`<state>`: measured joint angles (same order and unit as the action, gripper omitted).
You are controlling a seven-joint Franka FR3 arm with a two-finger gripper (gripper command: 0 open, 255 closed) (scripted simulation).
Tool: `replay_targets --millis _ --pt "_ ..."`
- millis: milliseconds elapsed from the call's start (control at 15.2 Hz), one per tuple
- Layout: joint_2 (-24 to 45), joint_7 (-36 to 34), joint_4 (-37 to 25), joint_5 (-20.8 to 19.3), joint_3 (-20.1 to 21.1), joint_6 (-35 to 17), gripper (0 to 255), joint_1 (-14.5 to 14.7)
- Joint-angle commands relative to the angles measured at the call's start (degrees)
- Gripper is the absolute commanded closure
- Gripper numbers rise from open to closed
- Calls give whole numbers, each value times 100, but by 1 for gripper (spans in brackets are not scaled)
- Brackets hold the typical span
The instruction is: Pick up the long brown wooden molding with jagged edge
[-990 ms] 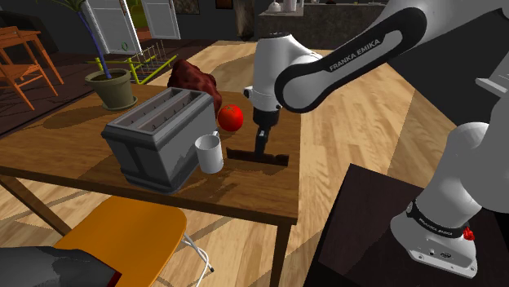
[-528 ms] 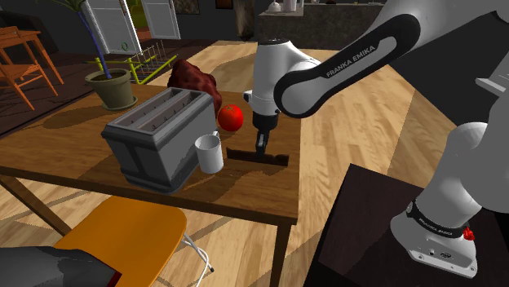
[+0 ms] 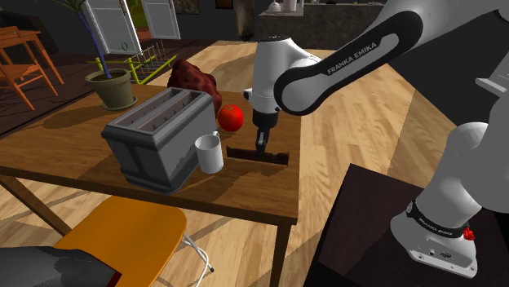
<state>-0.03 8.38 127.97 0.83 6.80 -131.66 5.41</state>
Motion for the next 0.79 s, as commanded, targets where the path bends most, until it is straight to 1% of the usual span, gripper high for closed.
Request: replay_targets --millis 0,726 --pt "-76 4 -59 10 0 134 255 0" --pt "-435 28 -540 51 -10 973 255 -4"
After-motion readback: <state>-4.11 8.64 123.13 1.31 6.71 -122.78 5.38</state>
